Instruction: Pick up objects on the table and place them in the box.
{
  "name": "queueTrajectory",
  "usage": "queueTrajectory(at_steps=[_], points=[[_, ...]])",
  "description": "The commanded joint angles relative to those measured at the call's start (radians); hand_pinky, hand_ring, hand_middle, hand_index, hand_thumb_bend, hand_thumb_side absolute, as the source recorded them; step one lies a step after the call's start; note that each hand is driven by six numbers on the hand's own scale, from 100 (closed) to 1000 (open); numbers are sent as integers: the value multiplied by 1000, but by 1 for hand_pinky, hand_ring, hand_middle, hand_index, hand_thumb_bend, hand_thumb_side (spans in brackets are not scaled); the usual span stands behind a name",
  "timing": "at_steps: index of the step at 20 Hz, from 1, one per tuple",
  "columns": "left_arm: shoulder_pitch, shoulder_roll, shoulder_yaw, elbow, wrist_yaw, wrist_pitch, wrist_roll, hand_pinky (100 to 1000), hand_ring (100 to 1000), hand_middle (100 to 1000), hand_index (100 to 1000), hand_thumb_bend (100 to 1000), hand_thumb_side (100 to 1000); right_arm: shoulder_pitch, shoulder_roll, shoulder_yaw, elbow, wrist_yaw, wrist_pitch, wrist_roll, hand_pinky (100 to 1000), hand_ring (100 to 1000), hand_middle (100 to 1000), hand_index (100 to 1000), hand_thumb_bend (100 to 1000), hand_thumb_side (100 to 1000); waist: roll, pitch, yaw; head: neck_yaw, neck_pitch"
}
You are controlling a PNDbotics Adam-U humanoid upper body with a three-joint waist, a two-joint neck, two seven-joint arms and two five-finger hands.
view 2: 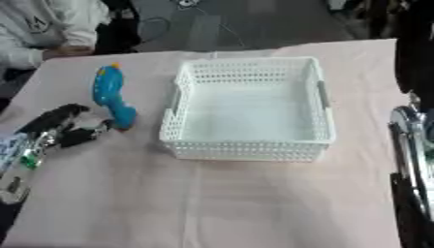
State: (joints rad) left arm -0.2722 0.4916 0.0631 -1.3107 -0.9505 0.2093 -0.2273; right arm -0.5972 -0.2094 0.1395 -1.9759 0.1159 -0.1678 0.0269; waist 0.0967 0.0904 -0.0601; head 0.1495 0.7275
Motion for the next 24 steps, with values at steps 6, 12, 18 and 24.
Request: queueTrajectory(at_steps=[6,12,18,24], points=[[-53,1,-24,96,96,-89,114,934,986,1000,1000,957,1000,-19,1,2,-18,-6,3,4,415,178,264,587,100,1000,-2,-14,-5,1,4],[-80,-3,-35,150,151,-197,304,928,968,1000,1000,887,1000,-19,3,3,-19,-7,4,4,415,177,264,588,100,1000,-2,-15,-9,5,3],[-127,-17,-45,257,130,-226,418,931,965,1000,1000,878,1000,-19,6,6,-19,-11,5,9,415,177,263,588,100,1000,-3,-16,-13,11,1],[-190,-22,-43,388,109,-254,468,926,956,1000,1000,812,1000,-20,10,7,-19,-16,6,14,416,178,262,587,100,1000,-4,-15,-19,18,-7]])
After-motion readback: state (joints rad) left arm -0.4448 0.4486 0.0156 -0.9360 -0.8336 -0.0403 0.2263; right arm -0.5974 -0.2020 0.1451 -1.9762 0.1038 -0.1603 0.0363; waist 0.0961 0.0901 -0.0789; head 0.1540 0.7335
